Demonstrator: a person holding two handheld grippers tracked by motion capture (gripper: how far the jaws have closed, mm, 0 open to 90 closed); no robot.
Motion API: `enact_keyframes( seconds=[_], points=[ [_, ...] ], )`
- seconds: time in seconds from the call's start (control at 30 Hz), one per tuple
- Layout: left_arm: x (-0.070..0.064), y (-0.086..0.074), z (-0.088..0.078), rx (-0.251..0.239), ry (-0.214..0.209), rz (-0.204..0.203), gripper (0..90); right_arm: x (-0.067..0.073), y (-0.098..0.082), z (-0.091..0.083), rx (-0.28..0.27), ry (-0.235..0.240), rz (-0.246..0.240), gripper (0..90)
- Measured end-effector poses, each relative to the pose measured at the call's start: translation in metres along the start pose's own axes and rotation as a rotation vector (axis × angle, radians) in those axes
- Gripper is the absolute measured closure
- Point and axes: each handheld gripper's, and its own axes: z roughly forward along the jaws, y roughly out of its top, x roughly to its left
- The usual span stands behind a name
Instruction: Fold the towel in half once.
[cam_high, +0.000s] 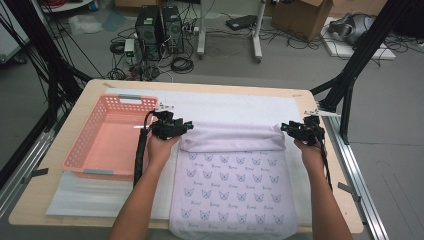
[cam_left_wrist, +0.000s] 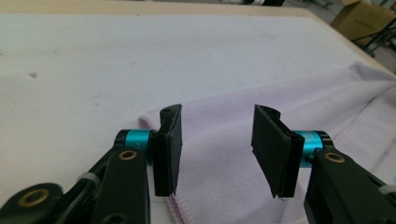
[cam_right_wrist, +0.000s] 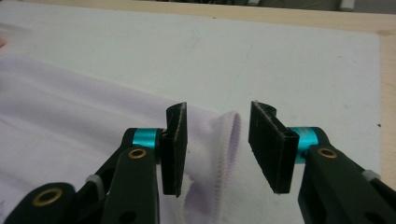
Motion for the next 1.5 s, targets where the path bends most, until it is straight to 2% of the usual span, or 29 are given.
enact_keyframes(
  seconds=[0.1,0.17,0.2,0.23,0.27,0.33,0.4,0.47,0.5,0.53,0.57,0.63,0.8,0.93,1.07,1.17,1.33,1.5],
  points=[
    [-0.004,-0.009,-0.003,0.011,-0.033,0.02,53.6,0.006,-0.002,-0.004,0.026,0.034,-0.03,59.6],
    [-0.007,-0.015,-0.005,0.016,-0.054,0.037,53.7,0.01,-0.003,-0.005,0.065,0.06,-0.044,59.6],
    [-0.008,-0.018,-0.005,0.026,-0.074,0.031,53.7,0.012,-0.004,-0.004,0.083,0.067,-0.055,59.7],
    [-0.01,-0.02,-0.004,0.056,-0.091,0.026,53.5,0.015,-0.005,-0.003,0.104,0.077,-0.067,60.0],
    [-0.011,-0.022,-0.003,0.081,-0.107,0.033,52.0,0.018,-0.006,-0.001,0.121,0.076,-0.078,60.1],
    [-0.015,-0.028,-0.004,0.058,-0.107,0.048,53.3,0.023,-0.009,0.003,0.154,0.048,-0.112,61.6],
    [-0.016,-0.033,-0.002,0.082,-0.098,0.045,57.6,0.024,-0.012,0.008,0.186,0.038,-0.114,62.1],
    [-0.015,-0.04,0.0,0.105,-0.097,0.046,63.5,0.023,-0.015,0.012,0.205,0.033,-0.103,66.8],
    [-0.016,-0.043,0.001,0.115,-0.099,0.053,70.6,0.023,-0.018,0.013,0.197,0.031,-0.099,71.0],
    [-0.017,-0.046,0.001,0.124,-0.098,0.061,73.7,0.022,-0.021,0.013,0.187,0.027,-0.104,74.1],
    [-0.018,-0.048,0.001,0.123,-0.094,0.068,81.4,0.021,-0.024,0.014,0.197,0.03,-0.097,80.0],
    [-0.019,-0.05,-0.003,0.112,-0.093,0.068,85.0,0.018,-0.029,0.013,0.213,0.041,-0.094,84.7],
    [-0.023,-0.047,-0.015,0.083,-0.107,0.073,85.8,0.018,-0.035,0.0,0.167,0.06,-0.102,86.0],
    [-0.033,-0.045,-0.032,0.024,-0.138,0.09,85.8,0.023,-0.043,-0.017,0.123,0.079,-0.127,86.0],
    [-0.042,-0.055,-0.048,0.015,-0.15,0.112,85.9,0.031,-0.056,-0.036,0.083,0.091,-0.152,85.9],
    [-0.045,-0.063,-0.059,-0.006,-0.168,0.103,85.9,0.038,-0.067,-0.048,0.069,0.096,-0.177,86.0],
    [-0.045,-0.077,-0.074,-0.014,-0.169,0.088,85.7,0.047,-0.082,-0.065,0.042,0.112,-0.182,86.0],
    [-0.05,-0.087,-0.091,-0.041,-0.185,0.097,85.6,0.054,-0.095,-0.073,0.026,0.123,-0.179,86.0]
  ],
)
